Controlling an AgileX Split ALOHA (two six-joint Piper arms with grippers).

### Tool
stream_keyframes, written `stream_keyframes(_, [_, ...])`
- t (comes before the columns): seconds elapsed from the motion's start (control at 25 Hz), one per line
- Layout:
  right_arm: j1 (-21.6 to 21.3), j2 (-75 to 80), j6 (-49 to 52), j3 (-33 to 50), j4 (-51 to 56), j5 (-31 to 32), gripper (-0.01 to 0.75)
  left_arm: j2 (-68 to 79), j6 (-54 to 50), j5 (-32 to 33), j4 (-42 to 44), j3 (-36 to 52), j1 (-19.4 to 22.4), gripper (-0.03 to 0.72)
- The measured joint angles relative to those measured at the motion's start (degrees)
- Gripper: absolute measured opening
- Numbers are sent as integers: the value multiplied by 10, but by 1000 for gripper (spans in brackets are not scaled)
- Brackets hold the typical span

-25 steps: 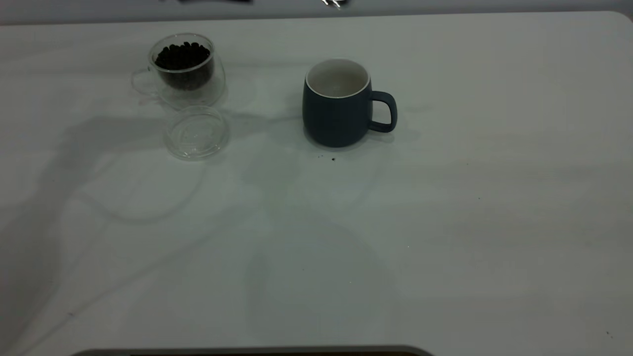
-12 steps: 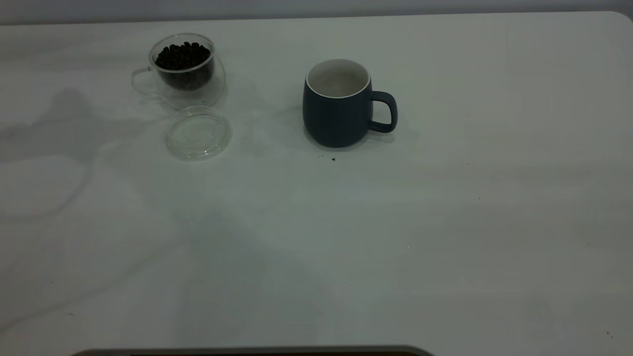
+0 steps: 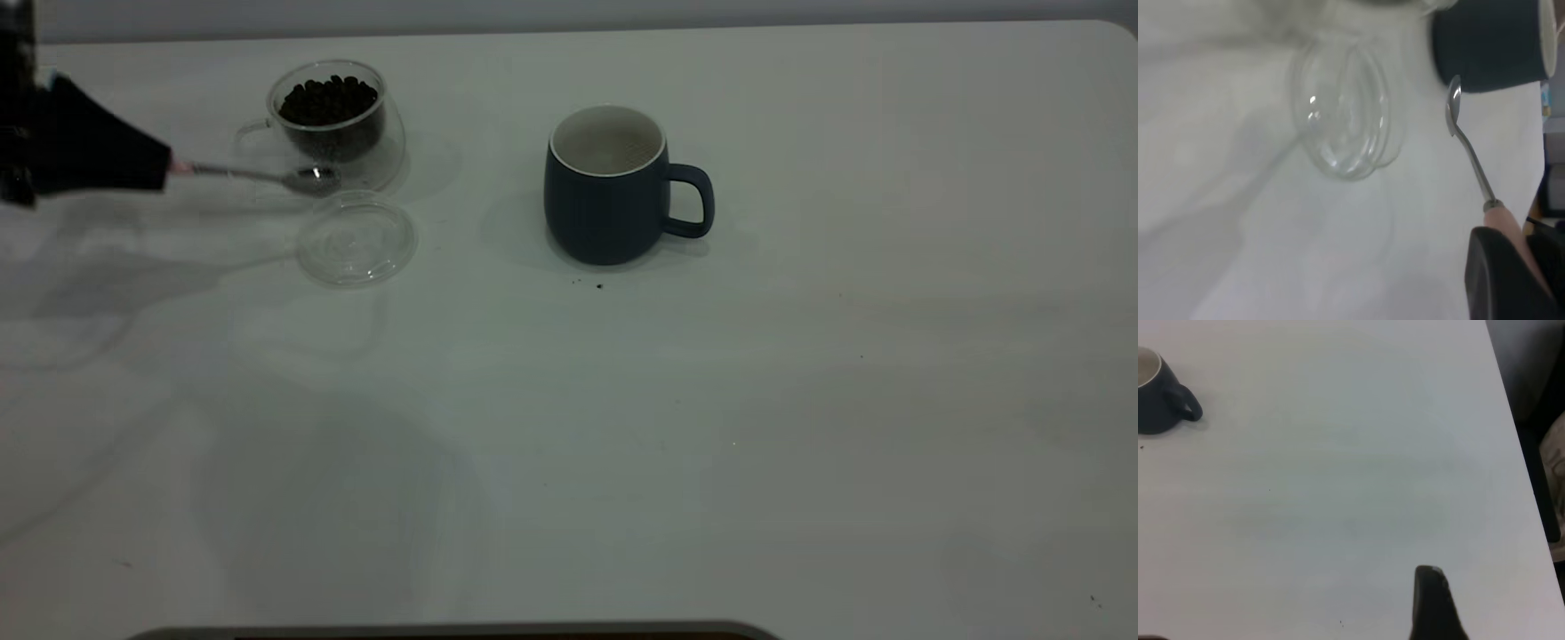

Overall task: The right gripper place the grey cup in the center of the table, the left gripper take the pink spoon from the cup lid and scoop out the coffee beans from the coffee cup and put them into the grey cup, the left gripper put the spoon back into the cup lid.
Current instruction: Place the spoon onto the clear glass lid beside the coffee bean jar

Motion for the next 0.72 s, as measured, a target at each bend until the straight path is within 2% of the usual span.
stream_keyframes(0.32, [0,0,0,0,0,0,496,50,-1,-5,-50,0,-18,115])
stream_keyframes(0.72, [0,0,0,0,0,0,496,55,-1,-75,-58,-1,-62,115])
